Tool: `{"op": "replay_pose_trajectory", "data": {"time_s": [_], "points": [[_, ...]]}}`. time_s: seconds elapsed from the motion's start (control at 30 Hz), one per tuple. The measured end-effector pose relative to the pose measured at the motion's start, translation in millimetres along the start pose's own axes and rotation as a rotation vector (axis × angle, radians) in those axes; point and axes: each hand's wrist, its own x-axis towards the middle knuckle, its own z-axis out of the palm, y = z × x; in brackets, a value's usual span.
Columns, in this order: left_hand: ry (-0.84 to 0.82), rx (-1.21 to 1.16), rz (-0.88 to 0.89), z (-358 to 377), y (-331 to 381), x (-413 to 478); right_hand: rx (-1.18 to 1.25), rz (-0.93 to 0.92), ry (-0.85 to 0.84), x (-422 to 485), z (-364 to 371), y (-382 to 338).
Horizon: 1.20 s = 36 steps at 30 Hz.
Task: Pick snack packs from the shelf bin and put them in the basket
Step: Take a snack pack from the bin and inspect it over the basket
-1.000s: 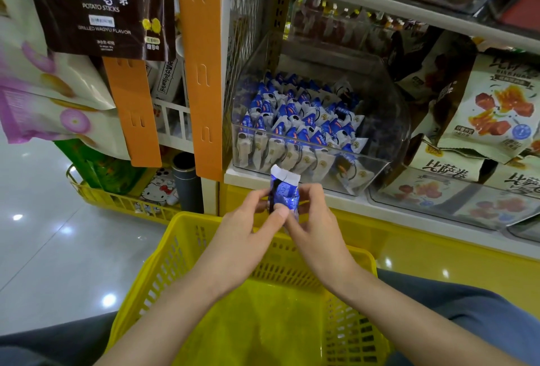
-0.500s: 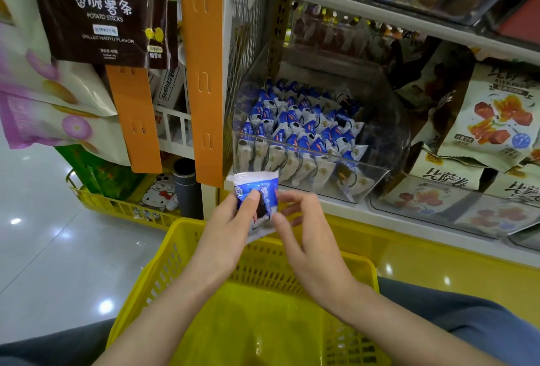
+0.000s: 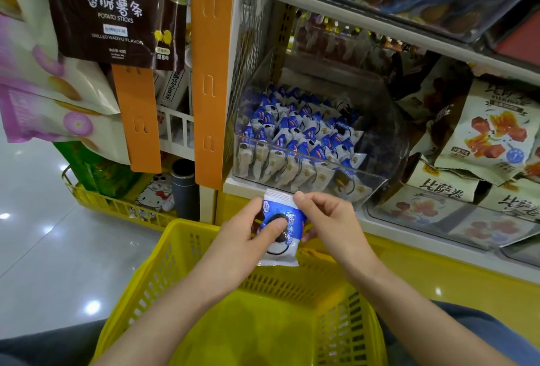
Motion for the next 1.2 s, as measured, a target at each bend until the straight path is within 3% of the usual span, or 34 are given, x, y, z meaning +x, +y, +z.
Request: {"op": "replay_pose_trajectory", "data": {"time_s": [0.2, 0.37, 0.43, 0.57, 0.7, 1.03, 1.2], "points": [[0.062, -0.14, -0.039, -2.8, 3.1, 8.9, -0.188, -0.2, -0.07, 0.3, -22.9, -26.9], [0.127, -0.292, -0.028, -8.0, 9.8, 14.6, -0.699, -0.345, 0.04, 33.4, -62.4, -65.3], [0.144, -0.308, -0.023, -9.6, 12.7, 14.6, -0.895, -0.287, 0.016, 57.4, -70.6, -70.9], [0.179, -0.329, -0.015, -13.5, 16.9, 15.1, -1.128, 0.003, -0.087, 98.7, -80.8, -62.8], [0.192, -0.35, -0.027, -15.0, 20.1, 17.1, -1.342, 0.118, -0.201, 120.9, -86.1, -53.9], [0.192, -0.403, -0.059, -14.2, 21.2, 19.2, -1.302, 0.236, -0.275, 129.6, -85.2, -42.4], [0.219, -0.388, -0.072, -10.7, 18.3, 18.1, -1.214, 0.183, -0.172, 121.4, -81.4, -45.5]]}}
